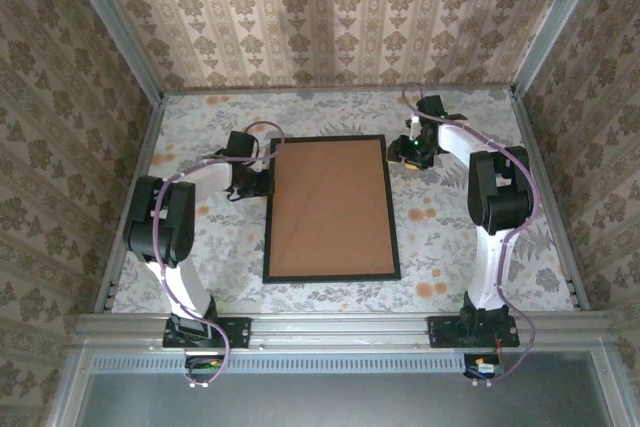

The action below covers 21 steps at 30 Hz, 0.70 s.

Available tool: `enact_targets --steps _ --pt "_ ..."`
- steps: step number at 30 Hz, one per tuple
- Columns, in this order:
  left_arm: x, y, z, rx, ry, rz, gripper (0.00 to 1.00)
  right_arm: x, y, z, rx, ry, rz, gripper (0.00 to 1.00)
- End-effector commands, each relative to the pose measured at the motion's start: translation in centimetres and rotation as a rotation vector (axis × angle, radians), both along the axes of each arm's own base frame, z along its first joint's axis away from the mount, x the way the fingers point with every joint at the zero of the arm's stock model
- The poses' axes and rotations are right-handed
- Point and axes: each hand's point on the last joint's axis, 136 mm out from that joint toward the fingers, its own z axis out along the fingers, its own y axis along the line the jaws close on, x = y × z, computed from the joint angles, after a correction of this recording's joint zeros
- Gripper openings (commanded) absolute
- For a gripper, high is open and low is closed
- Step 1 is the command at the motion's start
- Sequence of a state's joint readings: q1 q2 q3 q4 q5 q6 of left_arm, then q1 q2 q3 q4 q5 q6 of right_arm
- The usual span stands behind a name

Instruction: Put the photo into the frame

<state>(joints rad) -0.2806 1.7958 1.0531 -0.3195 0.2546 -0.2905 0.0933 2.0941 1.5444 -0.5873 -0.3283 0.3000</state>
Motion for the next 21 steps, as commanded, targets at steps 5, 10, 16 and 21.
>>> enact_targets --steps 5,10,16,21 --pt "-0.4 0.3 -0.8 0.015 0.007 -0.019 0.12 0.3 1.2 -0.9 0.06 0.065 0.053 0.45" --pt "-0.4 0.3 -0.8 0.011 0.009 -0.019 0.11 0.4 1.5 -1.5 0.075 0.079 0.053 0.44" --pt "-0.4 0.2 -0.6 0.005 0.008 -0.023 0.11 0.4 2.0 -2.2 0.076 0.103 0.058 0.41" --pt "-0.4 0.2 -0.5 0.005 0.007 -0.024 0.11 0.3 2.5 -2.4 0.075 0.114 0.064 0.4"
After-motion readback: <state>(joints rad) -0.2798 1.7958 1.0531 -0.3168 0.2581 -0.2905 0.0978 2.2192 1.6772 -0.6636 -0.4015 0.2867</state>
